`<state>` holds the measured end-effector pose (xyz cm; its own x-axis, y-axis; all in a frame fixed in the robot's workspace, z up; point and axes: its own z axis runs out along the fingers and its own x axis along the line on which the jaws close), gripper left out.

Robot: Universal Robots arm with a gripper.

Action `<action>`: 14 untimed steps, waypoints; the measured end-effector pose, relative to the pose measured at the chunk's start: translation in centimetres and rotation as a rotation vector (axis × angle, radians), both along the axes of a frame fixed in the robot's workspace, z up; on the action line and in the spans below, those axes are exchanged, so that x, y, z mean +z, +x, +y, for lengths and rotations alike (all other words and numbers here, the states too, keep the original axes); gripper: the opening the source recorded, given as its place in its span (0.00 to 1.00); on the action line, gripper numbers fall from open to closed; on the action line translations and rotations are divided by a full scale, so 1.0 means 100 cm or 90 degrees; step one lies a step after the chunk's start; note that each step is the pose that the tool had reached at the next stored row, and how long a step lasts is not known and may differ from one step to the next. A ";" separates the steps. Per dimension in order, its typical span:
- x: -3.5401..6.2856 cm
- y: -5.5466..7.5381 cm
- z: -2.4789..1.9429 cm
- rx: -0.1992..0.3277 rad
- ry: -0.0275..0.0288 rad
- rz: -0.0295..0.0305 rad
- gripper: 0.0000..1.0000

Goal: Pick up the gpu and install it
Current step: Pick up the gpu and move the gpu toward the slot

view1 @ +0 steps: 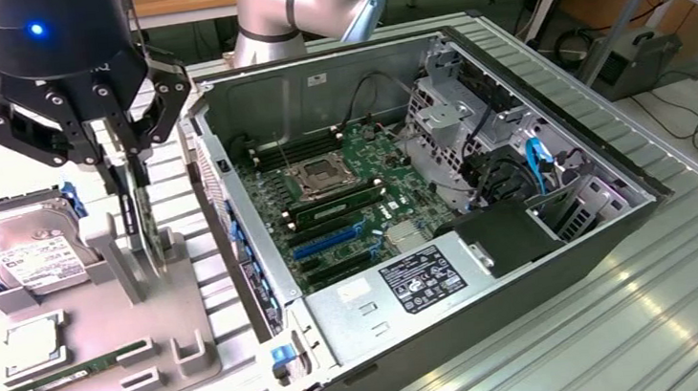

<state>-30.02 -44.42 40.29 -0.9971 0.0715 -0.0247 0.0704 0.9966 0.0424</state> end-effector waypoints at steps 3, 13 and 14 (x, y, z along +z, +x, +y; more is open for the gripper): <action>0.0024 0.000 0.0000 0.000 0.0000 0.0000 0.26; 0.0097 0.000 0.0001 0.001 0.0000 0.0000 0.26; 0.0106 0.000 0.0001 0.001 0.0000 0.0000 0.26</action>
